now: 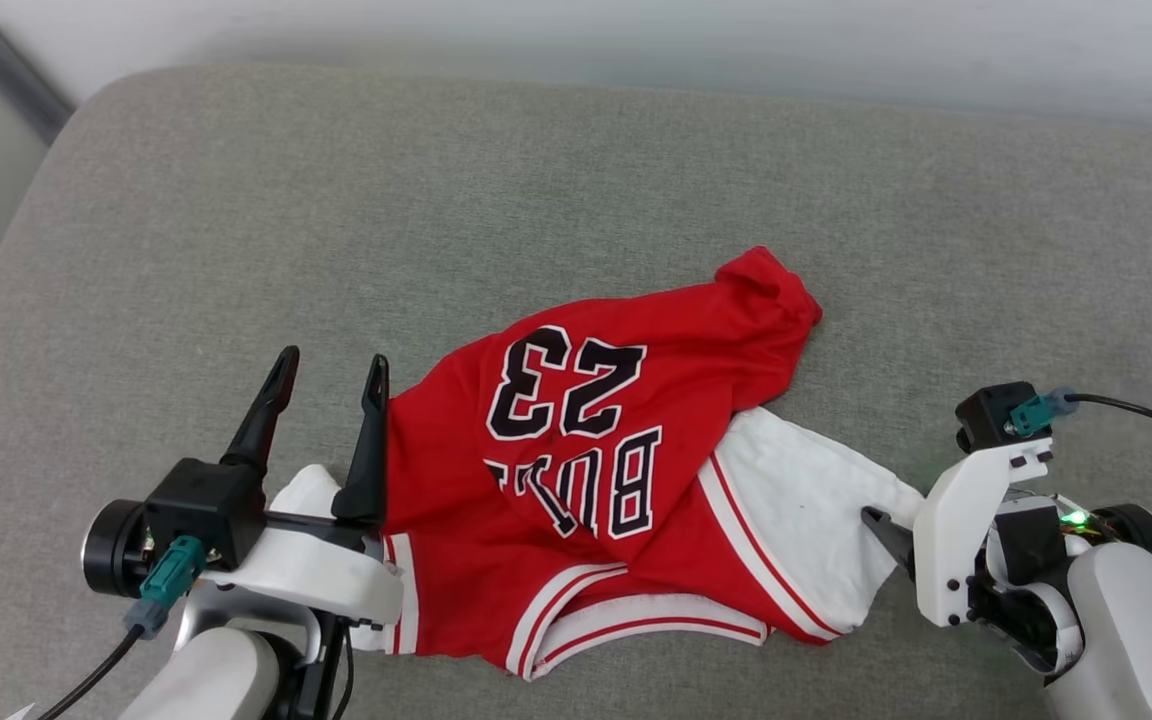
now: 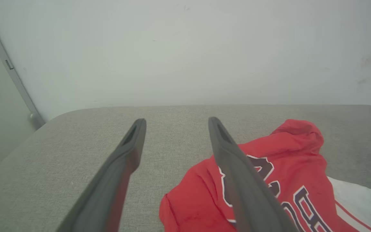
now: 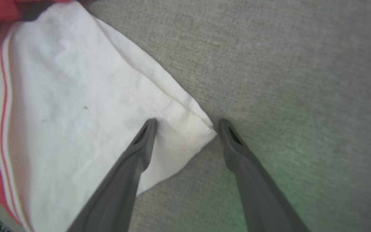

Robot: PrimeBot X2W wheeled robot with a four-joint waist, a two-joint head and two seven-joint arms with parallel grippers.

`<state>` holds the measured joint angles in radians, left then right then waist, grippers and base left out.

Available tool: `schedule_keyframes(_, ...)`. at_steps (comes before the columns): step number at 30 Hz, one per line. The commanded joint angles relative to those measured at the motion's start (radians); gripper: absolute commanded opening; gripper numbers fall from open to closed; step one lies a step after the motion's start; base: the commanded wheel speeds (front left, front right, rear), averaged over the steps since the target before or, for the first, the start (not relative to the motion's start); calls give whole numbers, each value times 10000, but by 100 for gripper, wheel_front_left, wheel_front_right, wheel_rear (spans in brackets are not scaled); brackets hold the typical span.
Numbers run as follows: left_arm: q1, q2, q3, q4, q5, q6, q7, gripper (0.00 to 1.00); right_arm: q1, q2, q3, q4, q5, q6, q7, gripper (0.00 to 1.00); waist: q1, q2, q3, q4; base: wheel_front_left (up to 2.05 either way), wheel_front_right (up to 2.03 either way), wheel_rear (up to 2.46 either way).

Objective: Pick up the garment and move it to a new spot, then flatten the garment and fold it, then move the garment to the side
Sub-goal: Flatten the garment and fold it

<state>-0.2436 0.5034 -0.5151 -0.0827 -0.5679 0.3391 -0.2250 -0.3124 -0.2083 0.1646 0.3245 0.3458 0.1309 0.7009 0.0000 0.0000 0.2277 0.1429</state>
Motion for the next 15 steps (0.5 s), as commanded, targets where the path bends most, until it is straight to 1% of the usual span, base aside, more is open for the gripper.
schedule_keyframes(1,-73,-16,-1,46,-45,-9,-73,100,400,220,368,761,234,-2,330,92,0,0,4,80,0,0,0)
schedule_keyframes(2,-56,-38,7,75,-55,-15,-78,100,456,257,518,970,288,13,385,35,0,0,-18,113,0,0,0)
schedule_keyframes(3,-14,-47,8,112,-58,-8,-88,100,485,280,653,1141,383,15,402,0,0,0,-43,138,0,0,0)
schedule_keyframes(5,77,-62,29,182,-96,-1,-100,100,475,251,774,1287,552,16,286,0,0,0,-98,154,0,0,0)
schedule_keyframes(7,179,-19,65,271,-164,19,-109,100,276,67,747,1182,609,10,-39,0,0,0,-188,113,0,0,0)
schedule_keyframes(12,502,153,166,536,-349,71,29,100,-28,-369,386,436,441,-5,-983,0,0,0,-587,-148,0,0,0)
schedule_keyframes(15,712,329,238,683,-520,41,213,100,164,-458,27,-16,296,-5,-1351,0,0,0,-827,-408,0,0,0)
